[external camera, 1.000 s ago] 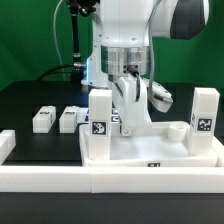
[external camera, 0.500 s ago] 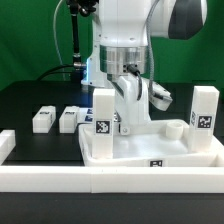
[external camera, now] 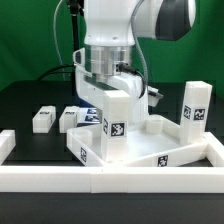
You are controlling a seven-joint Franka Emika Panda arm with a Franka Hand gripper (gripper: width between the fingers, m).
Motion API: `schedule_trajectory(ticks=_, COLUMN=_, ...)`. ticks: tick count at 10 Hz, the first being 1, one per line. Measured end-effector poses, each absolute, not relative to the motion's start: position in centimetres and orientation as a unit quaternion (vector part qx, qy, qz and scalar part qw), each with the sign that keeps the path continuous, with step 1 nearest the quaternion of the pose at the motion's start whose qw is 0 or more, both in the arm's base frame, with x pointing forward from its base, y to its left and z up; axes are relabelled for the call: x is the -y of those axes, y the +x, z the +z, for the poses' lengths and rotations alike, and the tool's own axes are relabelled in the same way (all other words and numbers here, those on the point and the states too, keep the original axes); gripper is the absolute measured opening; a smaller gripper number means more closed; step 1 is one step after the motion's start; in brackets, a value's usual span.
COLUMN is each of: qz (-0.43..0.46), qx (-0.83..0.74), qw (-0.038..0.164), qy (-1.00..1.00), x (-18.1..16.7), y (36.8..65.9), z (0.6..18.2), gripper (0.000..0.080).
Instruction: Assemble desk
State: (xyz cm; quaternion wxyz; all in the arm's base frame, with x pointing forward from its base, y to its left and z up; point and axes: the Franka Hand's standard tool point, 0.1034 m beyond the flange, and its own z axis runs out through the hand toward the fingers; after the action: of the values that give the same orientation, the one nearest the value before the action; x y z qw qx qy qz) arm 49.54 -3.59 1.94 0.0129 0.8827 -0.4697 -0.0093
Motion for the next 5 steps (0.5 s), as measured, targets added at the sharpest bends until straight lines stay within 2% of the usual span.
schedule_trajectory(ticks=5, qz=-0.006, qx=0.339, qw=0.014, qy=0.941, x=4.43, y=49.58, z=1.92, gripper=0.0061)
